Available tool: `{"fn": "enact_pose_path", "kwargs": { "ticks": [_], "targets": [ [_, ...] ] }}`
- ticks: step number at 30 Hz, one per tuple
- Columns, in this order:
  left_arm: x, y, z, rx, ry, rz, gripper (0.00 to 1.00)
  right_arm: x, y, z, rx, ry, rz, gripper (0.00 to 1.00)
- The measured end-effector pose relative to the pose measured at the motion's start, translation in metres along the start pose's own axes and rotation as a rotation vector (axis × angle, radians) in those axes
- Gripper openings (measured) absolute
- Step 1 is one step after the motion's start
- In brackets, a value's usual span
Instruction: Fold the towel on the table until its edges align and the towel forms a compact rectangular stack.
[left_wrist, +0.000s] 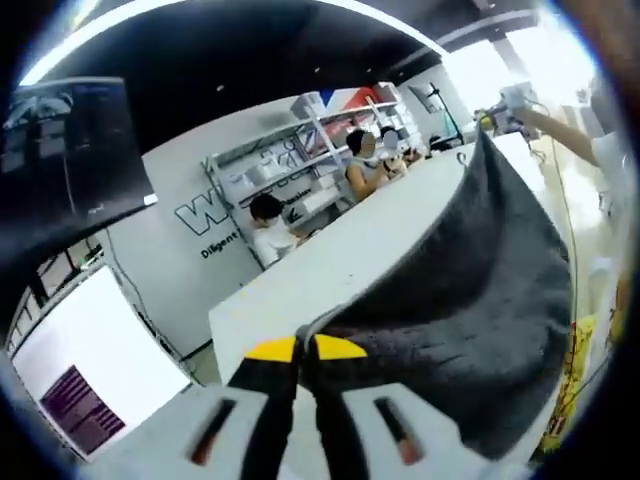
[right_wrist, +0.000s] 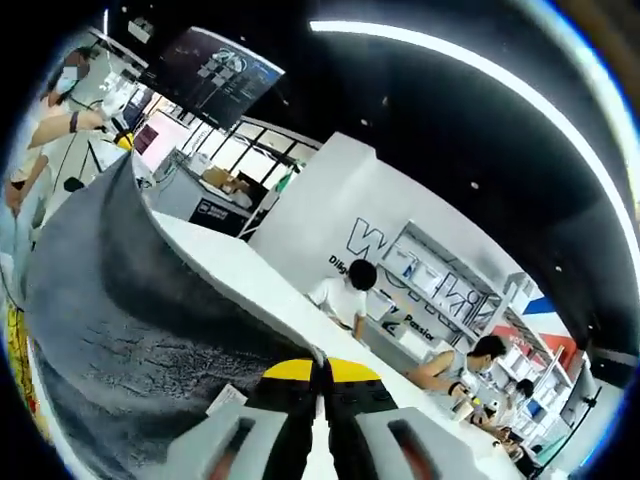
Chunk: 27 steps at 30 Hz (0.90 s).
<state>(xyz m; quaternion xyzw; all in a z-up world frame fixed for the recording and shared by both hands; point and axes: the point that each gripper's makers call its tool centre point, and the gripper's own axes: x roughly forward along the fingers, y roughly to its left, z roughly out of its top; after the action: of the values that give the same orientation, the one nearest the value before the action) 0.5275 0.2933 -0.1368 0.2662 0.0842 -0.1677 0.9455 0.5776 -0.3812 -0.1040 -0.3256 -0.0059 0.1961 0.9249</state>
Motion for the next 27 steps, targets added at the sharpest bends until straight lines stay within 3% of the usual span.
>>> {"fn": "enact_pose_path", "kwargs": {
  "ticks": [6, 11, 16, 21, 23, 25, 27],
  "targets": [
    [0.05, -0.001, -0.024, -0.008, 0.063, -0.02, 0.06, 0.055, 0.019, -0.037, 0.007, 0.087, 0.047, 0.02],
    [0.082, -0.016, -0.053, 0.019, 0.16, -0.052, 0.06, 0.081, 0.042, -0.076, 0.027, 0.17, 0.099, 0.02],
    [0.11, -0.018, -0.079, 0.061, 0.271, -0.035, 0.06, 0.1, 0.047, -0.103, 0.048, 0.224, 0.108, 0.02],
    [0.128, -0.019, -0.084, 0.056, 0.298, -0.022, 0.08, 0.111, 0.047, -0.116, 0.095, 0.255, 0.104, 0.03],
    [0.132, -0.019, -0.086, 0.057, 0.314, -0.017, 0.14, 0.114, 0.05, -0.122, 0.097, 0.274, 0.102, 0.05],
    [0.132, -0.017, -0.086, 0.073, 0.314, -0.002, 0.26, 0.114, 0.047, -0.122, 0.094, 0.272, 0.089, 0.15],
    [0.131, -0.015, -0.084, 0.068, 0.309, 0.006, 0.29, 0.112, 0.045, -0.121, 0.105, 0.267, 0.078, 0.24]
  ]
}}
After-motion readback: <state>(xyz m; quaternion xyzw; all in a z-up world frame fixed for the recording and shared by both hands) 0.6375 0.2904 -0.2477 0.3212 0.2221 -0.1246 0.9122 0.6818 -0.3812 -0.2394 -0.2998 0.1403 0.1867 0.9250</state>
